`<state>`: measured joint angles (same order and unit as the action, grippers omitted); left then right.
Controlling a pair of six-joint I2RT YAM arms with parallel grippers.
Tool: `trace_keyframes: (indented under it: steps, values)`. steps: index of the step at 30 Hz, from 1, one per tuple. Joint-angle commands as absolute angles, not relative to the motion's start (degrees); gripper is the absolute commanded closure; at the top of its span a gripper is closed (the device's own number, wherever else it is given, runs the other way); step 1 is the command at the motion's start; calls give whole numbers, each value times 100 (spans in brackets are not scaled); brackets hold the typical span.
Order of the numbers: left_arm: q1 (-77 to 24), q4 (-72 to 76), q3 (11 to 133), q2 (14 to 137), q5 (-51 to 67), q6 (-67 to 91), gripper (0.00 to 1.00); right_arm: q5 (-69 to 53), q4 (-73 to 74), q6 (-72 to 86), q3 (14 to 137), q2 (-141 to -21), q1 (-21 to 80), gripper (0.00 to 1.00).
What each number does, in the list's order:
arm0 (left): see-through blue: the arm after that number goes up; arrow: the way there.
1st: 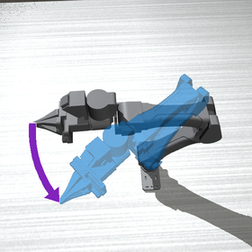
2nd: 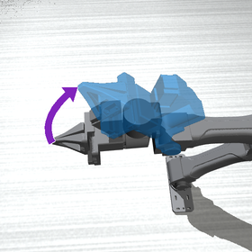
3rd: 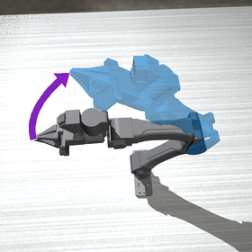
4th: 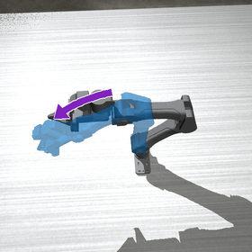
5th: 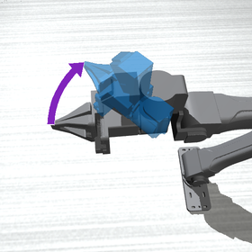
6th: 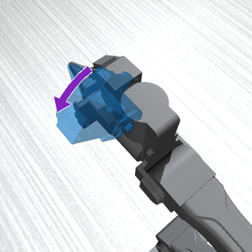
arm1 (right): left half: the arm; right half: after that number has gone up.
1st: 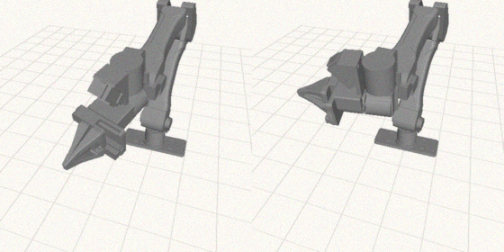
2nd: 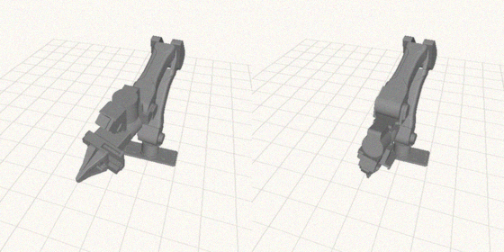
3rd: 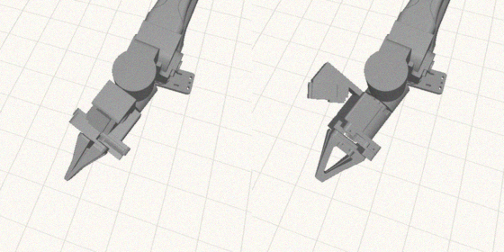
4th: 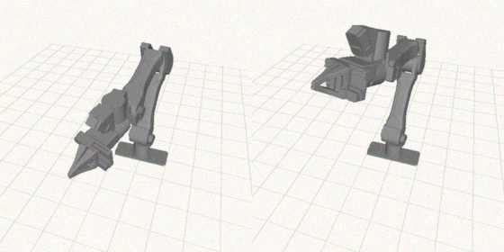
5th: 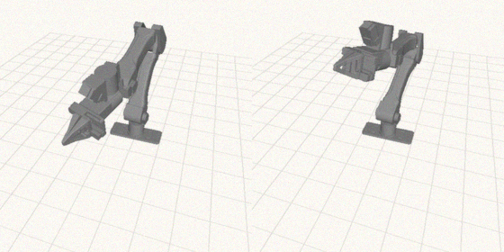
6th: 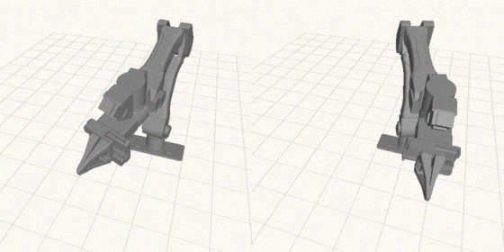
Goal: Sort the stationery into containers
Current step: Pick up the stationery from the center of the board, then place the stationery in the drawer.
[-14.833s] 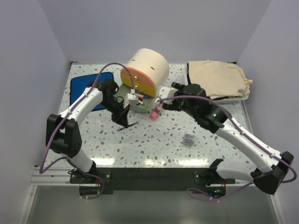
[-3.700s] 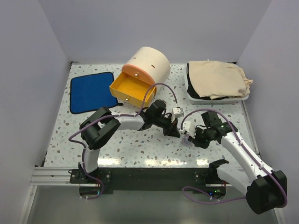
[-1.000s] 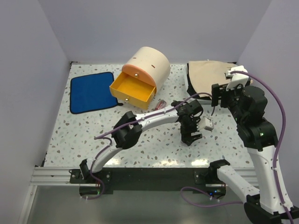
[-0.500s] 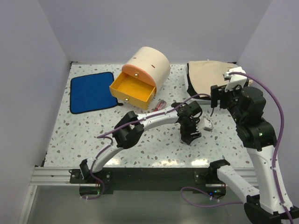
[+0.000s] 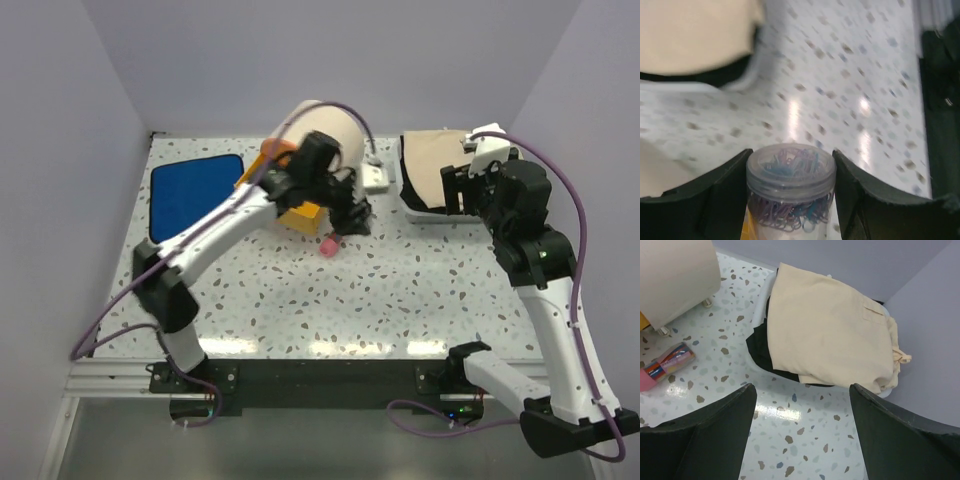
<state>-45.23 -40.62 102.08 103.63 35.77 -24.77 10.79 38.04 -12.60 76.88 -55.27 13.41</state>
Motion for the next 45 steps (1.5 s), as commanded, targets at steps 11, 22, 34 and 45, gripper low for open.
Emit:
trace_keyframes:
  steps: [11, 22, 34, 45]
  values:
    - [-3173, 4831, 4545, 7065, 986, -818, 100, 826, 3419, -1485, 8050, -6608, 835, 22]
    - [-2374, 5291, 4614, 7936, 747, -317, 100, 817, 3278, -1547, 8279, -7225, 826, 22]
    - [-1934, 5238, 4834, 8726, 791, -44, 100, 738, 3234, -1538, 8297, -7619, 826, 22]
    - [-1749, 5177, 4861, 9097, 572, 62, 86, 668, 3252, -1521, 8200, -7734, 844, 23]
